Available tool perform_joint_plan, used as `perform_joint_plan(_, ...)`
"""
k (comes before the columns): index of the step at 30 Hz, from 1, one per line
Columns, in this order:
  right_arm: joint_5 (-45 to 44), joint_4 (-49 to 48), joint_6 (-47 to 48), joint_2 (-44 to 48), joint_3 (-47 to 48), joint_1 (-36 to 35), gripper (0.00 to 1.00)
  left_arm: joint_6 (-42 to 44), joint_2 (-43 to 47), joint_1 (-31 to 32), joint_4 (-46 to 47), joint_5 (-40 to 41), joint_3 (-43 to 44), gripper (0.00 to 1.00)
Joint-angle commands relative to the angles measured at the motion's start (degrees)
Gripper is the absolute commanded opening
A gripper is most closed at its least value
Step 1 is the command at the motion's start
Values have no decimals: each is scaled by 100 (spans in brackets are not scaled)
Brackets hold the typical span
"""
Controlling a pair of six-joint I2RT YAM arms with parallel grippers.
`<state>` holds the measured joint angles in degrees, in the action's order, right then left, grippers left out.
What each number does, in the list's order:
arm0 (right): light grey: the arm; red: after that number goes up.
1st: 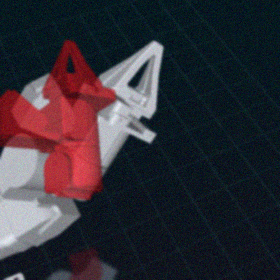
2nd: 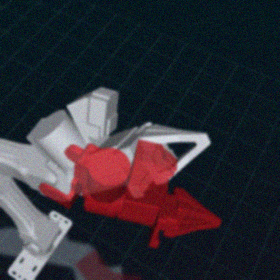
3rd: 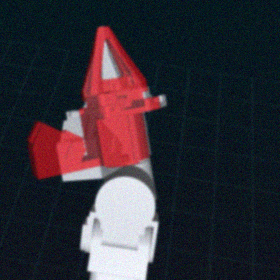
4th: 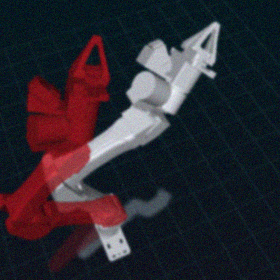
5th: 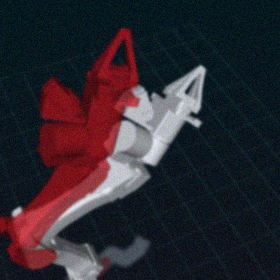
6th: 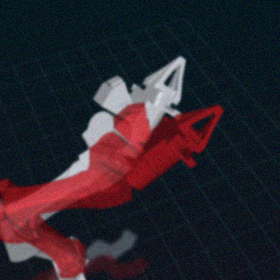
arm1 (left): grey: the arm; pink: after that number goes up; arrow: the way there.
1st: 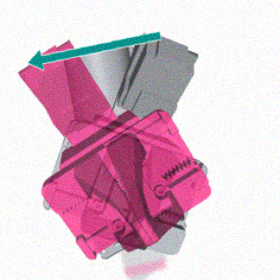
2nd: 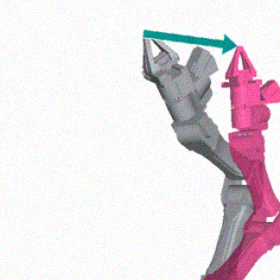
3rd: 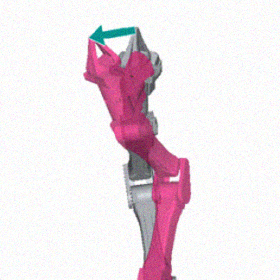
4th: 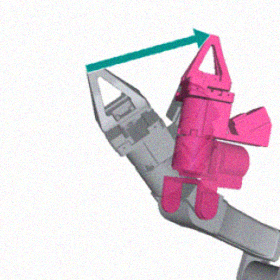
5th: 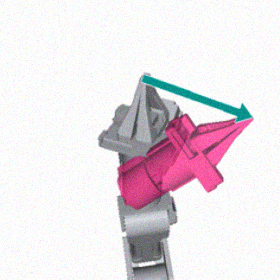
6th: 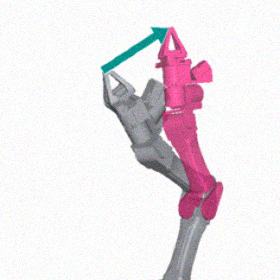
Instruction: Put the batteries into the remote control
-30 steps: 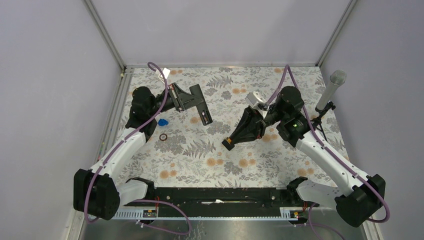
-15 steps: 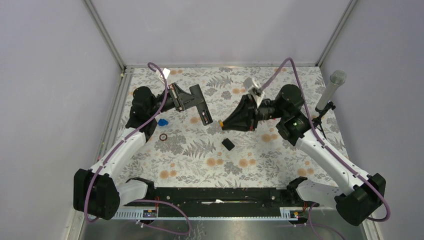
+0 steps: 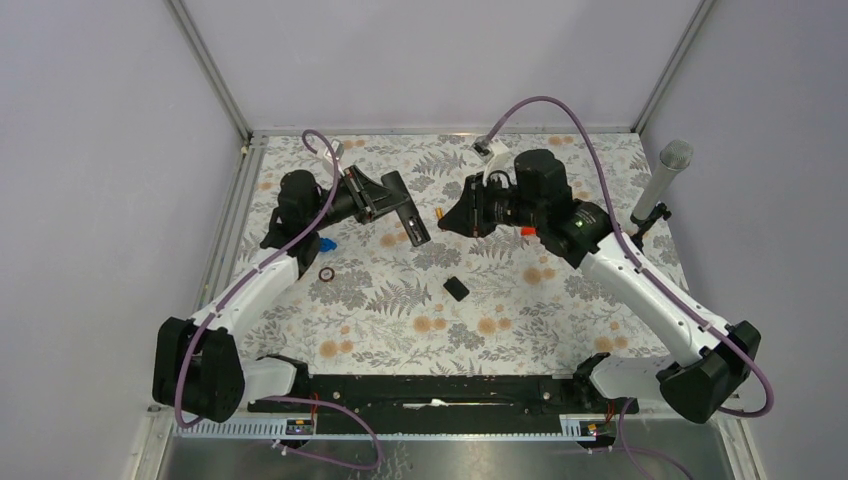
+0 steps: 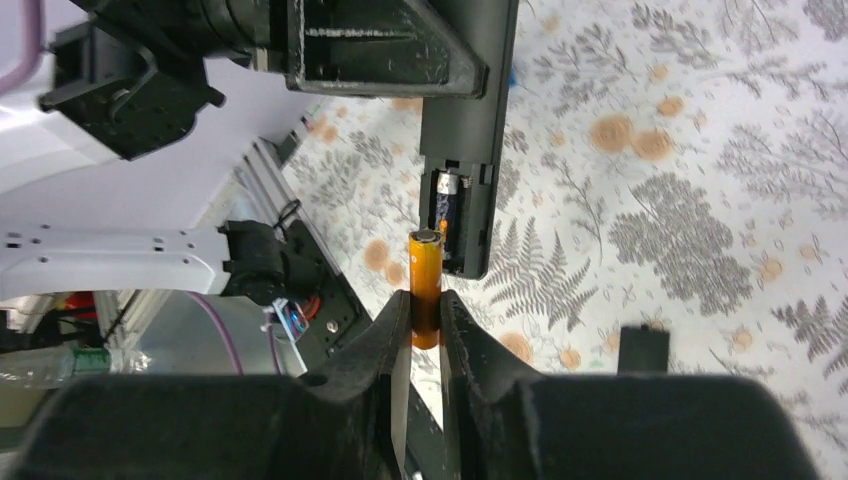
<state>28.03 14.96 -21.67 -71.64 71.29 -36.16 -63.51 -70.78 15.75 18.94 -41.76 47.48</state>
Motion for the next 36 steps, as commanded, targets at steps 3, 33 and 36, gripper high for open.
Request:
perform_joint_plan(3,-1294,1688,456,-534,1155,-696,5,-49,-138,133,387,331,-54,0)
perform_joint_plan(33,-3316,3077,935,-2318,2851,-1763,5,-75,67,165,716,398,-517,0)
perform_joint_plan(36,-3392,3097,939,-2348,2838,-1771,5,-122,54,165,725,373,-501,0)
